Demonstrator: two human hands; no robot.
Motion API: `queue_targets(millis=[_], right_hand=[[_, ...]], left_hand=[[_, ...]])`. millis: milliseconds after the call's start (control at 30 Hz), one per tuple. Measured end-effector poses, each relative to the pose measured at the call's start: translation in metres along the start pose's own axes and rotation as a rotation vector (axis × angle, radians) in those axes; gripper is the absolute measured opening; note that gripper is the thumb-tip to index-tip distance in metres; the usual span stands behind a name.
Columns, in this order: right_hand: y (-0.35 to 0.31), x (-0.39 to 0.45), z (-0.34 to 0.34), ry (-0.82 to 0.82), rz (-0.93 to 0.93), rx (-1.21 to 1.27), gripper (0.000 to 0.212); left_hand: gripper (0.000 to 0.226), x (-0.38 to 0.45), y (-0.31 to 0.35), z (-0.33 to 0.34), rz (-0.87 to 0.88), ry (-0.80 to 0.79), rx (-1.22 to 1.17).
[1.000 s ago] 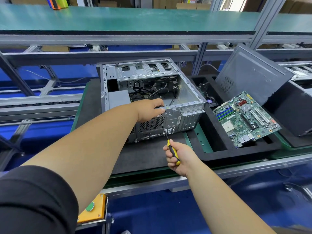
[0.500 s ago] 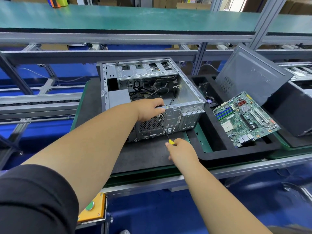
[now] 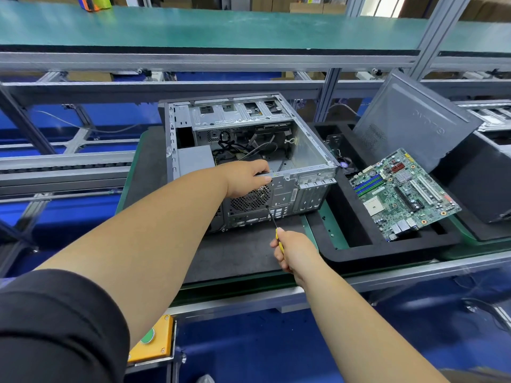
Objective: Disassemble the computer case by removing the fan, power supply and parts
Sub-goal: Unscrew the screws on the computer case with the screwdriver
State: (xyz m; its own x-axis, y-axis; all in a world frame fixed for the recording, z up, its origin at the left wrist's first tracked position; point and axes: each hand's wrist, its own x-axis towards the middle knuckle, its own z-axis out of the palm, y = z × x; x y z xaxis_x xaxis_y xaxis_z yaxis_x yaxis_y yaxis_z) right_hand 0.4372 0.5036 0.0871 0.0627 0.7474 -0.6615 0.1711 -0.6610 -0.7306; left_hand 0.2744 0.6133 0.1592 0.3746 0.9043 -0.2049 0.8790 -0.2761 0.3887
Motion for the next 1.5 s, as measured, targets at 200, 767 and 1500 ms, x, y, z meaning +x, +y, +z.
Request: queue_targets(millis=[200, 767, 1500], right_hand=[[0.009, 0.002, 0.003, 0.417, -0.371, -0.946, 0.038], [0.005, -0.001, -0.020, -0.401, 0.214, 0.664, 0.040], [0.004, 0.007, -0.006, 0.193, -0.271, -0.468, 0.034]], left_hand=[[0.026, 0.000, 0.001, 0.000, -0.002, 0.000, -0.014], [0.025, -0.001, 0.002, -0.001, 0.005, -0.020, -0.013], [0.025, 0.001, -0.001, 0.000, -0.006, -0.020, -0.005]])
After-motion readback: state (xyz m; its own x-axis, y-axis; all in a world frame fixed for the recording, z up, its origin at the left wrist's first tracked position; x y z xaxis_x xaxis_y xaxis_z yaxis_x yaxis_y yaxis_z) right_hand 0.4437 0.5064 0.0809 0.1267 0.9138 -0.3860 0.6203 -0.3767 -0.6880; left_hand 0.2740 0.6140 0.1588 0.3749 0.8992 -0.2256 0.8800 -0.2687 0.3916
